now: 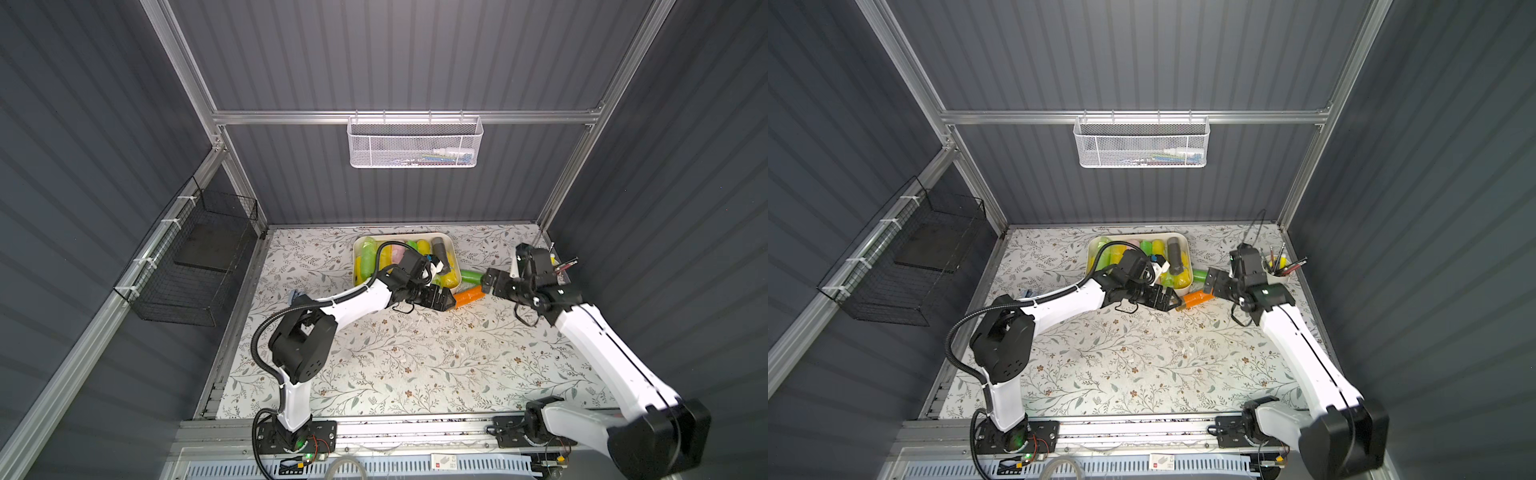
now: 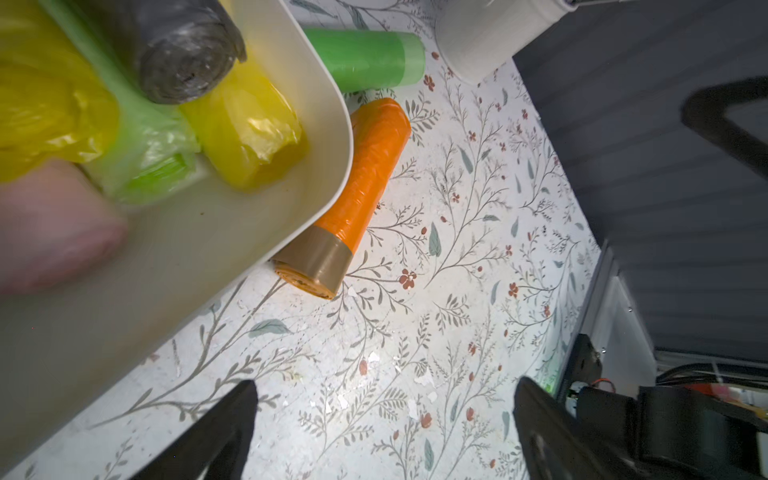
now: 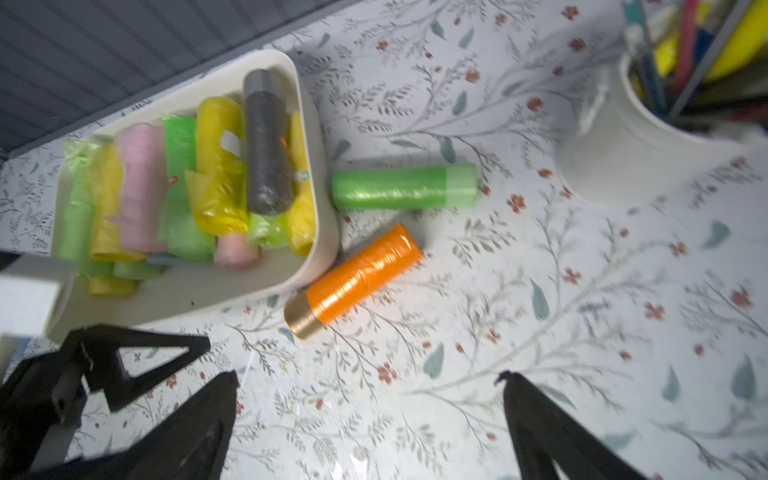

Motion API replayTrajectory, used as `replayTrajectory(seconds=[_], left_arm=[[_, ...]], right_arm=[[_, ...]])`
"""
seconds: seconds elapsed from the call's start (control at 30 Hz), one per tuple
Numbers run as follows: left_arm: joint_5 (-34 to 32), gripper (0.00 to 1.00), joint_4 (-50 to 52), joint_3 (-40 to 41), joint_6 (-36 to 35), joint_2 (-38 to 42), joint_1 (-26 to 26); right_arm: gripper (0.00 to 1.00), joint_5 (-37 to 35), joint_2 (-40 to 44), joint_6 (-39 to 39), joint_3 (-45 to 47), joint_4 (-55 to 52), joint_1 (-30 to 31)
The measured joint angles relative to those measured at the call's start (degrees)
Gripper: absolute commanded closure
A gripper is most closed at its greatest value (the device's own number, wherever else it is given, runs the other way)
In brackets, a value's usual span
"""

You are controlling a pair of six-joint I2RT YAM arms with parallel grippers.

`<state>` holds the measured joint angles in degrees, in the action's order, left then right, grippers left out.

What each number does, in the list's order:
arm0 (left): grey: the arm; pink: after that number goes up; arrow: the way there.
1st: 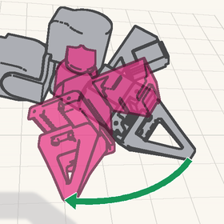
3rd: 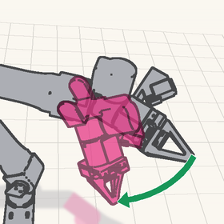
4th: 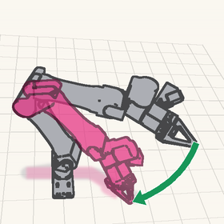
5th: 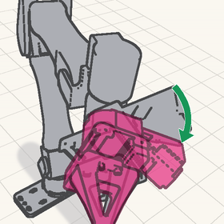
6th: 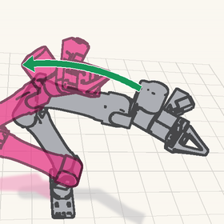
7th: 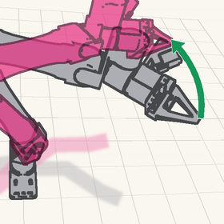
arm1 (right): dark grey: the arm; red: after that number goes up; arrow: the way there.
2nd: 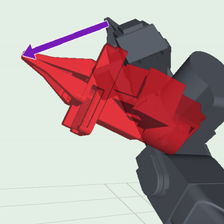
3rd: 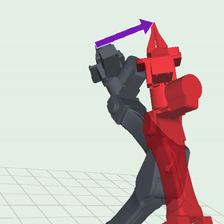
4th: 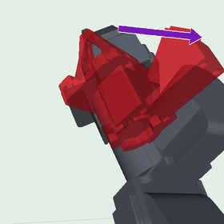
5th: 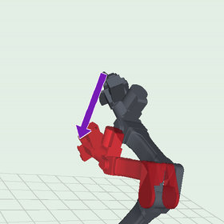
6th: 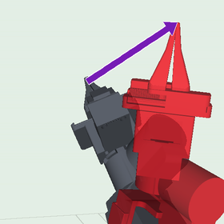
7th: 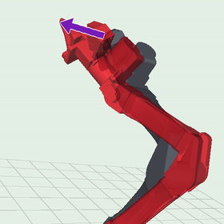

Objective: Put the roll of trash bags into the storage box
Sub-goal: Place the roll of trash bags in the storage box, then pick up the roll of trash bags from the center of the board.

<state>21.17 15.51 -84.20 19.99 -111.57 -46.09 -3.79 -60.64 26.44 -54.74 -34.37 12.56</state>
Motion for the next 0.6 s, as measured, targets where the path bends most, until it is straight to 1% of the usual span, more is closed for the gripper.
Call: replayTrajectory(seconds=[0.07, 0.17, 0.27, 0.43, 0.53, 0.6], left_arm=[[-2.0, 0.07, 2.2, -3.5, -1.9, -2.6, -1.2], [-4.8, 0.08, 4.9, -8.6, -4.2, -6.2, -2.4], [-8.4, 0.08, 7.3, -13.0, -6.7, -9.4, -4.0], [-13.7, 0.07, 11.9, -21.1, -11.2, -14.8, -6.3], [-15.7, 0.06, 13.3, -25.2, -12.9, -17.7, -7.4], [-16.2, 0.06, 13.6, -26.4, -13.3, -18.9, -7.7]], right_arm=[[0.01, -1.2, 8.0, 1.2, 4.8, -0.5, -0.3], [0.01, -2.3, 17.8, 2.4, 9.7, -1.3, -0.7], [0.01, -2.3, 23.8, 2.9, 12.1, -3.0, -1.3], [0.01, -2.3, 26.7, 2.9, 12.5, -6.2, -1.8], [0.01, -2.0, 27.2, 2.9, 12.7, -7.5, -1.8], [0.01, -1.6, 27.6, 2.9, 13.0, -7.7, -1.8]])
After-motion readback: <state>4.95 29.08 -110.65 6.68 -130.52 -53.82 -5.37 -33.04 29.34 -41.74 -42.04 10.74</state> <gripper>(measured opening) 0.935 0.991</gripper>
